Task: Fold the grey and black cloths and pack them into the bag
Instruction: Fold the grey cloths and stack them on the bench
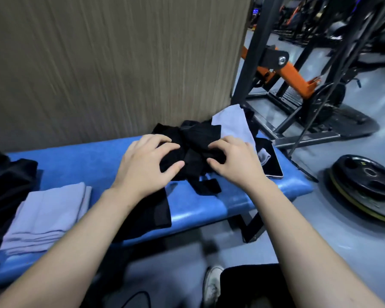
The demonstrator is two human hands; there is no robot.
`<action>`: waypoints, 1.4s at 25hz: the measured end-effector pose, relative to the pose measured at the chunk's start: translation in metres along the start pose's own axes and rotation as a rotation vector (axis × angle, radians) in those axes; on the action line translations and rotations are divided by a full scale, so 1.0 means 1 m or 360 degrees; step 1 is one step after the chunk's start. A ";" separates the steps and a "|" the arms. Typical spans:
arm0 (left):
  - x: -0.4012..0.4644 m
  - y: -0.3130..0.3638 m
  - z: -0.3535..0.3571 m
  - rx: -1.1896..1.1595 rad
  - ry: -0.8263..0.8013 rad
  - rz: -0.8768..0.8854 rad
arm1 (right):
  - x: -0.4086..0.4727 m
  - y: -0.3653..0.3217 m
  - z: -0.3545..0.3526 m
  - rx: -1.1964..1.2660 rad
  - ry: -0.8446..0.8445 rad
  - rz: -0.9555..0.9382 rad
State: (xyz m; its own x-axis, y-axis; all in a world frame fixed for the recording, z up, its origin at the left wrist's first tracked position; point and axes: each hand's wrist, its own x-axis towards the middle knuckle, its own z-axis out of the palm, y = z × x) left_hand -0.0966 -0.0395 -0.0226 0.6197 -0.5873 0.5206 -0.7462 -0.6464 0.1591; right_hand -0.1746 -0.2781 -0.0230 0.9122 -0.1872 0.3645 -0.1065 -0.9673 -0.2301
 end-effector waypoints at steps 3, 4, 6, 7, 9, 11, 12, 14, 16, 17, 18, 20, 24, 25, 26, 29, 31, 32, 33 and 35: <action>0.019 0.024 0.024 -0.0020 -0.0031 0.0076 | -0.009 0.034 -0.002 -0.0193 0.0074 0.0077; 0.025 0.030 0.032 -0.0020 -0.0055 0.0099 | -0.012 0.045 -0.002 -0.0251 0.0089 0.0098; 0.036 0.041 0.047 -0.0016 -0.0121 0.0128 | -0.016 0.062 0.001 -0.0319 0.0101 0.0128; 0.041 0.045 0.054 -0.0011 -0.0159 0.0137 | -0.017 0.069 0.004 -0.0332 0.0108 0.0138; 0.048 0.049 0.065 0.0008 -0.0233 0.0150 | -0.018 0.077 0.009 -0.0340 0.0140 0.0143; 0.051 0.051 0.071 0.0030 -0.0283 0.0161 | -0.017 0.082 0.014 -0.0353 0.0207 0.0130; 0.052 0.052 0.073 0.0035 -0.0289 0.0166 | -0.016 0.083 0.017 -0.0353 0.0242 0.0128; 0.052 0.051 0.073 0.0035 -0.0277 0.0161 | -0.012 0.084 0.022 -0.0334 0.0325 0.0121; 0.051 0.049 0.071 0.0024 -0.0259 0.0145 | -0.006 0.082 0.026 -0.0336 0.0415 0.0108; 0.050 0.047 0.070 0.0013 -0.0251 0.0140 | -0.003 0.080 0.028 -0.0351 0.0445 0.0107; 0.049 0.045 0.068 0.0006 -0.0248 0.0137 | -0.001 0.079 0.031 -0.0369 0.0460 0.0113; 0.047 0.038 0.064 0.0004 -0.0249 0.0126 | 0.005 0.075 0.033 -0.0392 0.0490 0.0131; 0.044 0.034 0.054 -0.0009 -0.0233 0.0096 | 0.014 0.061 0.015 -0.0347 0.0804 0.0180; 0.045 0.035 0.052 -0.0020 -0.0229 0.0090 | 0.015 0.056 0.008 -0.0326 0.0876 0.0193; 0.046 0.038 0.051 -0.0028 -0.0231 0.0087 | 0.014 0.051 0.001 -0.0293 0.0909 0.0213; 0.051 0.048 0.054 -0.0057 -0.0260 0.0087 | -0.002 0.043 -0.012 -0.0070 0.0820 0.0329; 0.054 0.055 0.061 -0.0107 -0.0302 0.0074 | -0.015 0.046 -0.014 0.0182 0.0711 0.0341; 0.056 0.059 0.065 -0.0121 -0.0320 0.0068 | -0.021 0.049 -0.015 0.0292 0.0686 0.0326; 0.058 0.064 0.069 -0.0121 -0.0333 0.0063 | -0.026 0.051 -0.016 0.0383 0.0691 0.0318; 0.065 0.072 0.078 -0.0107 -0.0341 0.0050 | -0.032 0.056 -0.021 0.0528 0.0779 0.0280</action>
State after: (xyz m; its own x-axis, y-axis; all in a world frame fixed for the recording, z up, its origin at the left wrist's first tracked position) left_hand -0.0912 -0.1622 -0.0432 0.6279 -0.7016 0.3370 -0.7762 -0.5962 0.2049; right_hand -0.2185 -0.3293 -0.0286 0.5962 -0.4719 0.6495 -0.0382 -0.8248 -0.5642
